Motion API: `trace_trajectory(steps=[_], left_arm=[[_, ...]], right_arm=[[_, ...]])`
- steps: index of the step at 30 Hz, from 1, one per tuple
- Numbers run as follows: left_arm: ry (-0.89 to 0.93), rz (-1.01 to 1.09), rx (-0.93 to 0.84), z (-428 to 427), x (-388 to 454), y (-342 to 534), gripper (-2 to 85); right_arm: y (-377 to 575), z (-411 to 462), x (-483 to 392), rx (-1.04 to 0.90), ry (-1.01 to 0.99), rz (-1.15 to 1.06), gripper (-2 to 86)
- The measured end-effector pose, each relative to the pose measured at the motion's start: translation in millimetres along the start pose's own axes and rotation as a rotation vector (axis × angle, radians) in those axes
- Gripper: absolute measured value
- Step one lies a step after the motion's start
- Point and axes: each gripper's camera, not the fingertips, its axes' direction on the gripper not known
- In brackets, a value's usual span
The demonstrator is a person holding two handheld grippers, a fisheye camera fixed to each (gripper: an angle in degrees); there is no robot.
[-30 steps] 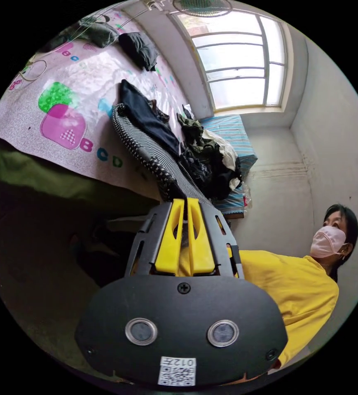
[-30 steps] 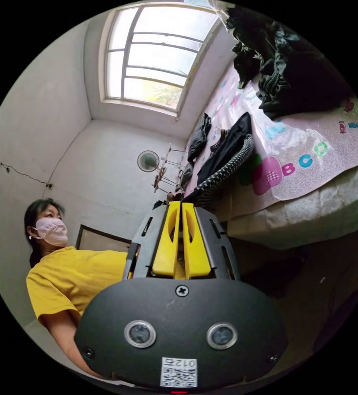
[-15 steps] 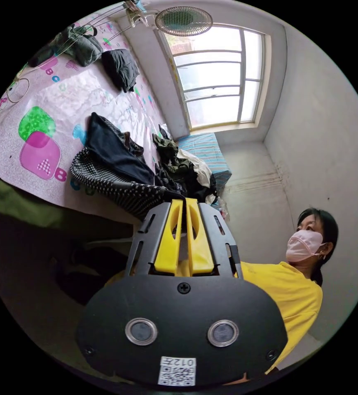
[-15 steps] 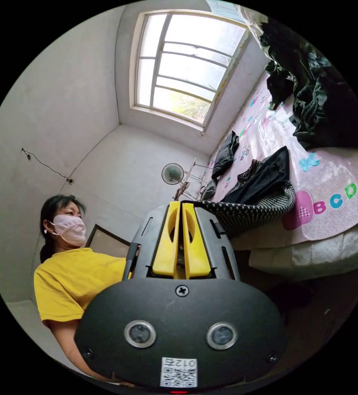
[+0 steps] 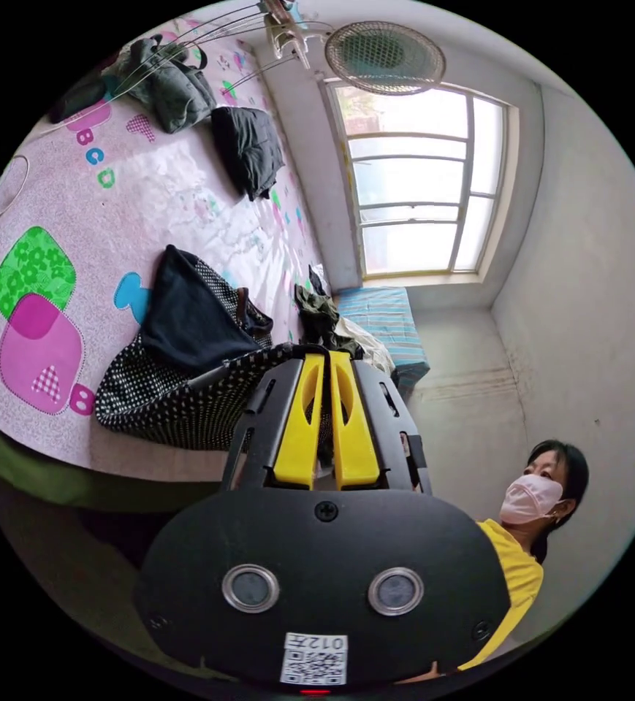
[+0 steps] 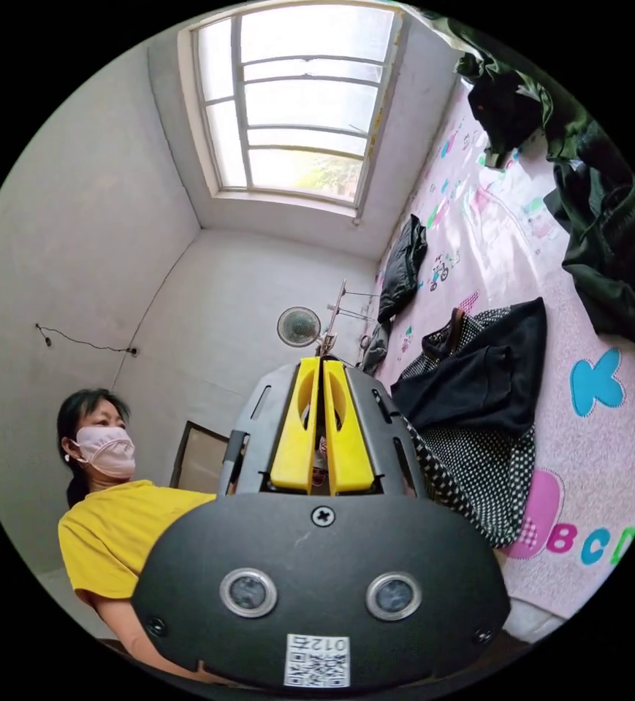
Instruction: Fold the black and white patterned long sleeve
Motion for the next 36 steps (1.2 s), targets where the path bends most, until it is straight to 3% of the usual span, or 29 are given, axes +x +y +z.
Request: trace_trajectory(steps=[10, 18, 24, 27, 31, 34, 36], left_arm=[[-0.042, -0.118, -0.080, 79, -49, -154, 0.8], [-0.130, -0.311, -0.193, 171, -146, -282, 1.2], [-0.205, -0.418, -0.203, 216, -201, -327, 2.3], [-0.129, -0.451, -0.152, 219, -218, -331, 4.1], [0.052, -0.378, 0.040, 196, -214, -330, 6.3], [-0.028, -0.254, 0.063, 181, -190, -325, 6.5], [-0.207, -0.112, -0.035, 190, -162, -314, 6.8]], right_arm=[[-129, 74, 37, 0.045, 0.125, 0.131, 0.2], [-221, 144, 92, 0.029, 0.342, 0.302, 0.5], [-273, 188, 120, 0.017, 0.483, 0.404, 1.2], [-287, 202, 120, 0.024, 0.508, 0.460, 2.8], [-304, 210, 88, 0.039, 0.543, 0.404, 7.5], [-311, 218, 46, 0.002, 0.632, 0.270, 8.1], [-310, 233, 21, -0.088, 0.713, 0.182, 8.1]])
